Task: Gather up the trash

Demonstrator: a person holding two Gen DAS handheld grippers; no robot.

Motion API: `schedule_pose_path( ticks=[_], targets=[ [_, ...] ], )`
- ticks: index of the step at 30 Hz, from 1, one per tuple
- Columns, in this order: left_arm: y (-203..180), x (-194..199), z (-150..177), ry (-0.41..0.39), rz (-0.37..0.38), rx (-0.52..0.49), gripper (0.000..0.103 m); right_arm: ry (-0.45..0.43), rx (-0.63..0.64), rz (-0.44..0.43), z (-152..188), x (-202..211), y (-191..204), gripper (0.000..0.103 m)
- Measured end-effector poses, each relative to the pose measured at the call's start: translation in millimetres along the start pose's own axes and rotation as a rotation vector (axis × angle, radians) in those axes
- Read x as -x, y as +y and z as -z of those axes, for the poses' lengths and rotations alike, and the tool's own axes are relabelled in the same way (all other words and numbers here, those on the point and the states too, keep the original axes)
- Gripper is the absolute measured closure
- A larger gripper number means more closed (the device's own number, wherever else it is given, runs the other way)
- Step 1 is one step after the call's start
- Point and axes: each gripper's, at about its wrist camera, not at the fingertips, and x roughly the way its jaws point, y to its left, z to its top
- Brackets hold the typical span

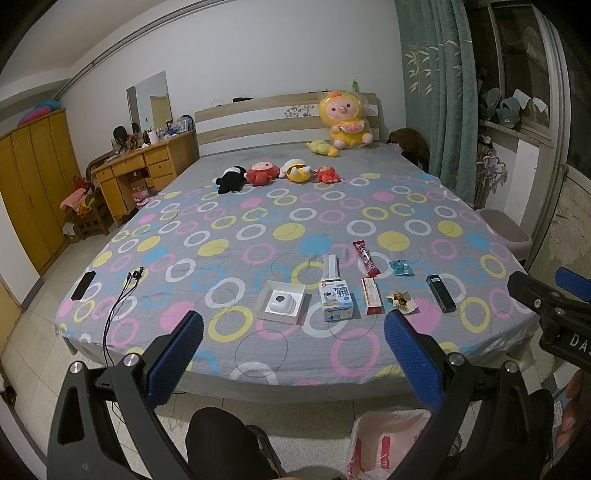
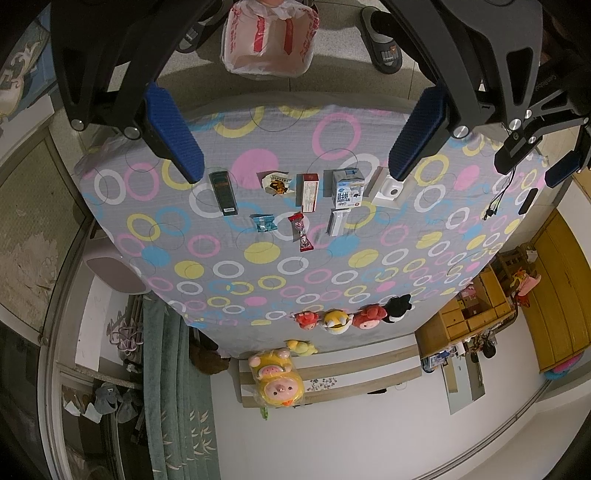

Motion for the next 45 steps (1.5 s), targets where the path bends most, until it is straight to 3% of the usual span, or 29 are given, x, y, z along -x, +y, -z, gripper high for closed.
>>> schedule_pose_path(
  ticks=[16, 24, 30, 35, 41, 45],
  targets=[
    [3, 5, 1, 0.001, 0.0, 0.0, 0.007, 0.001, -0.001, 0.001, -7, 2, -1, 0.005],
    [3, 6, 1, 0.002, -0.001, 0.0, 0.007, -0.007, -0.011, -0.003, 9, -9, -3, 0.005],
    [6, 6, 1, -0.017, -0.003, -0.008, 0.007, -0.079, -0.036, -0.041, 1, 8, -16, 0.005],
    [33, -3, 9, -0.027, 0.074, 0.026, 0.007, -0.236, -0.003, -0.064, -3, 32, -19, 0.005],
    [59, -11, -10, -0.053, 0.078, 0.084, 0.007, -0.25, -0.006, -0.05, -20, 31, -23, 0.005],
    [72, -29, -23, -0.043, 0.083, 0.118, 0.007, -0.19, 0.0, -0.009, -32, 12, -25, 0.005]
  ],
)
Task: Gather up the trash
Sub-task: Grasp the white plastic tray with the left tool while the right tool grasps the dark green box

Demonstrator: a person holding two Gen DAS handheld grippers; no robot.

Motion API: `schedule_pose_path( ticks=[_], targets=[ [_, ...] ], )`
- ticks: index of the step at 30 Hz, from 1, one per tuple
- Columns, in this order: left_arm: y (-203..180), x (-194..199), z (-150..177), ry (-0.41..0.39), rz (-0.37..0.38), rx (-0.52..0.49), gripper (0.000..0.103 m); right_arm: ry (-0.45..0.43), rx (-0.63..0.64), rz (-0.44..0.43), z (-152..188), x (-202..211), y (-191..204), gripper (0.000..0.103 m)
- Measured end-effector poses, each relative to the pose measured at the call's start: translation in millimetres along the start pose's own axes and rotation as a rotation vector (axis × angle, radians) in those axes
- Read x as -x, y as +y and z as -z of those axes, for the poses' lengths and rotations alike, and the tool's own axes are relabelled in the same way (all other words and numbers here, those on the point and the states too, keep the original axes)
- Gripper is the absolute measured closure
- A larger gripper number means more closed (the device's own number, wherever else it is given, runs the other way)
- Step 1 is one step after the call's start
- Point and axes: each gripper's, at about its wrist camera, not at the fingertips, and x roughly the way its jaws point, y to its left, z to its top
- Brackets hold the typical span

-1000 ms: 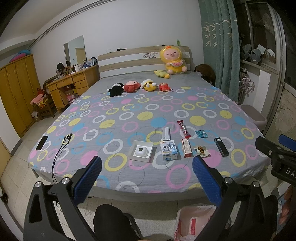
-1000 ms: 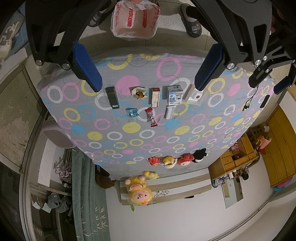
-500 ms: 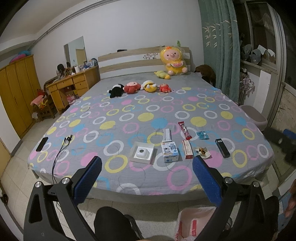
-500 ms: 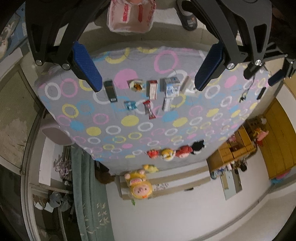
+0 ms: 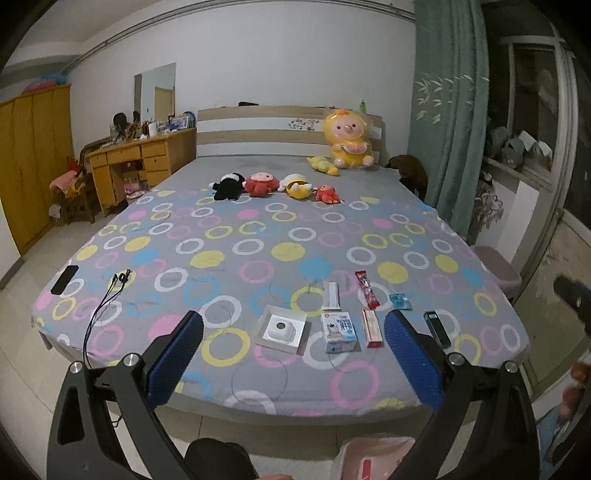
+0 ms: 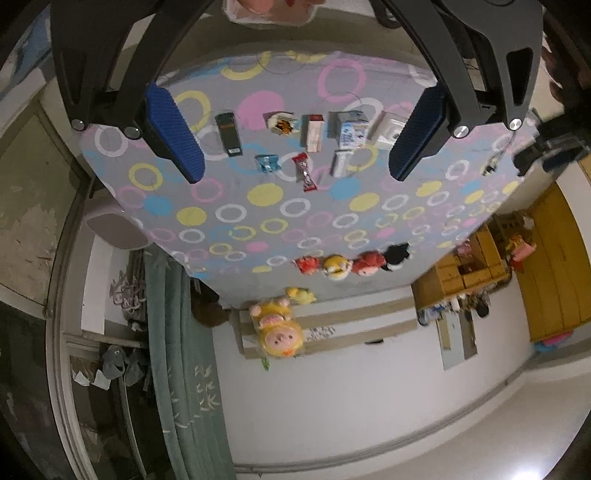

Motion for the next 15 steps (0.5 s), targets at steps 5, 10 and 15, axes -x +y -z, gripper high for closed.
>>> schedule_pose_path(
  ticks=[5, 10, 15],
  targets=[
    [8, -41, -17, 0.049, 0.012, 0.018, 0.007, 0.101, 0.014, 0.017, -10, -36, -10, 0.005],
    [8, -98, -19, 0.127, 0.011, 0.011, 0.007, 0.197, 0.019, 0.044, -17, -80, -25, 0.005],
    [13, -156, -11, 0.207, 0.009, 0.011, 0.007, 0.29, 0.016, 0.066, -10, -131, -42, 0.005]
  ],
)
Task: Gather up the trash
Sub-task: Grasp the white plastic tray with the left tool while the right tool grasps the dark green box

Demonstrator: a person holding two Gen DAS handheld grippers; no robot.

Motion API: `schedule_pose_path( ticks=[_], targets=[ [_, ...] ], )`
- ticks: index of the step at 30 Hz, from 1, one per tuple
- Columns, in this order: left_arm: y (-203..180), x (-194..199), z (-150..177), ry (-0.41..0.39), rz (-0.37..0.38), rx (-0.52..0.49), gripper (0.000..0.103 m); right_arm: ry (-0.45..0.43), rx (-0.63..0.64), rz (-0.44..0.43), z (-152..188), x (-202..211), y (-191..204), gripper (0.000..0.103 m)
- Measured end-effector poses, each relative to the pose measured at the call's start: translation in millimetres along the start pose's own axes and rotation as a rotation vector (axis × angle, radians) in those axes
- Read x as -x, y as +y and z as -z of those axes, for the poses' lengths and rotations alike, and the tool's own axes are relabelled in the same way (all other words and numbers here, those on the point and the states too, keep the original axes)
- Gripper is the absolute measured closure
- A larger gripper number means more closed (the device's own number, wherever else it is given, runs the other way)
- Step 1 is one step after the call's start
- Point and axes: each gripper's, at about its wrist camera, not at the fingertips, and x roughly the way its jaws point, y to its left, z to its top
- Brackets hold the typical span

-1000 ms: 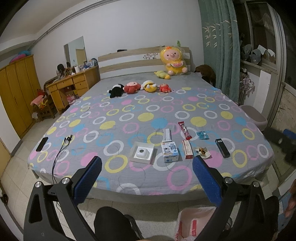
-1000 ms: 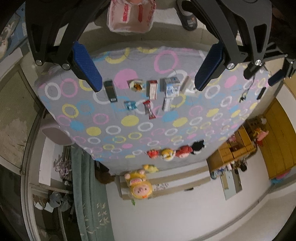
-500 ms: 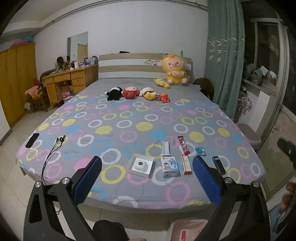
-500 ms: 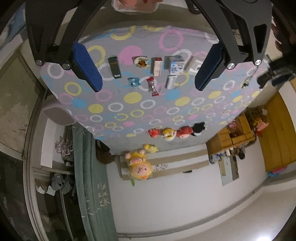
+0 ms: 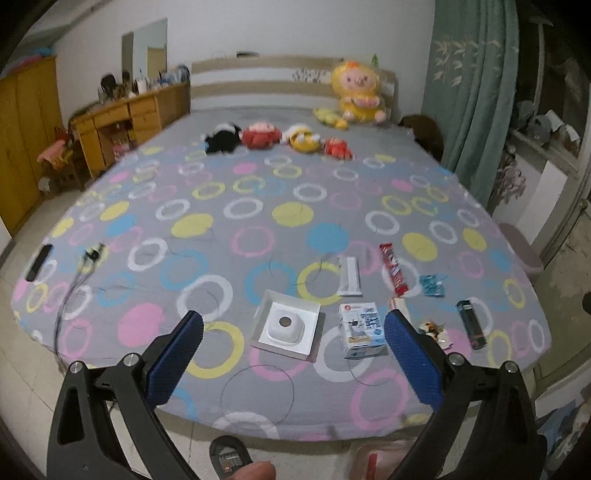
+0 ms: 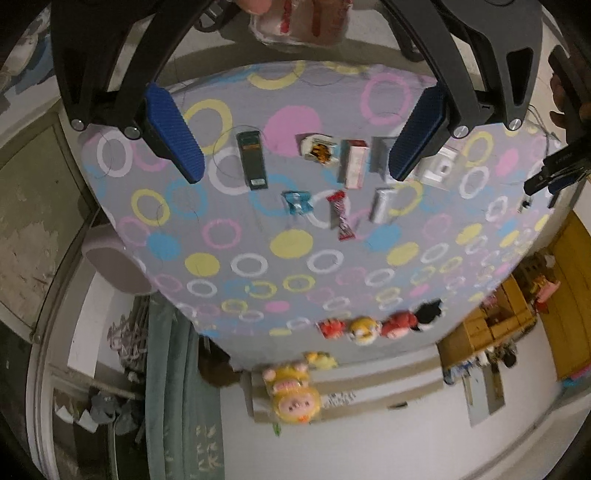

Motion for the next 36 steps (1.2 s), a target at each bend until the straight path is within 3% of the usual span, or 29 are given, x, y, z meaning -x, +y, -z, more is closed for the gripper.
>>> schedule_pose_path(
  ticks=[4, 18, 23, 27, 36],
  targets=[
    [10, -58, -2, 0.103, -0.01, 0.0, 0.007, 0.087, -0.018, 0.025, -1, -47, -14, 0.005],
    [33, -196, 2, 0.279, 0.034, -0.011, 0.007, 0.368, -0.002, 0.149, 15, -207, -50, 0.005],
    [36, -227, 12, 0.35, 0.023, -0.012, 0.007, 0.474, -0.021, 0.149, 30, -252, -62, 0.005],
    [35, -239, 15, 0.376, -0.028, -0.057, 0.007, 0.517, -0.04, 0.155, 40, -276, -68, 0.005],
    [33, -249, 16, 0.41, 0.034, -0.057, 0.007, 0.576, -0.053, 0.15, 54, -303, -74, 0.005]
  ],
)
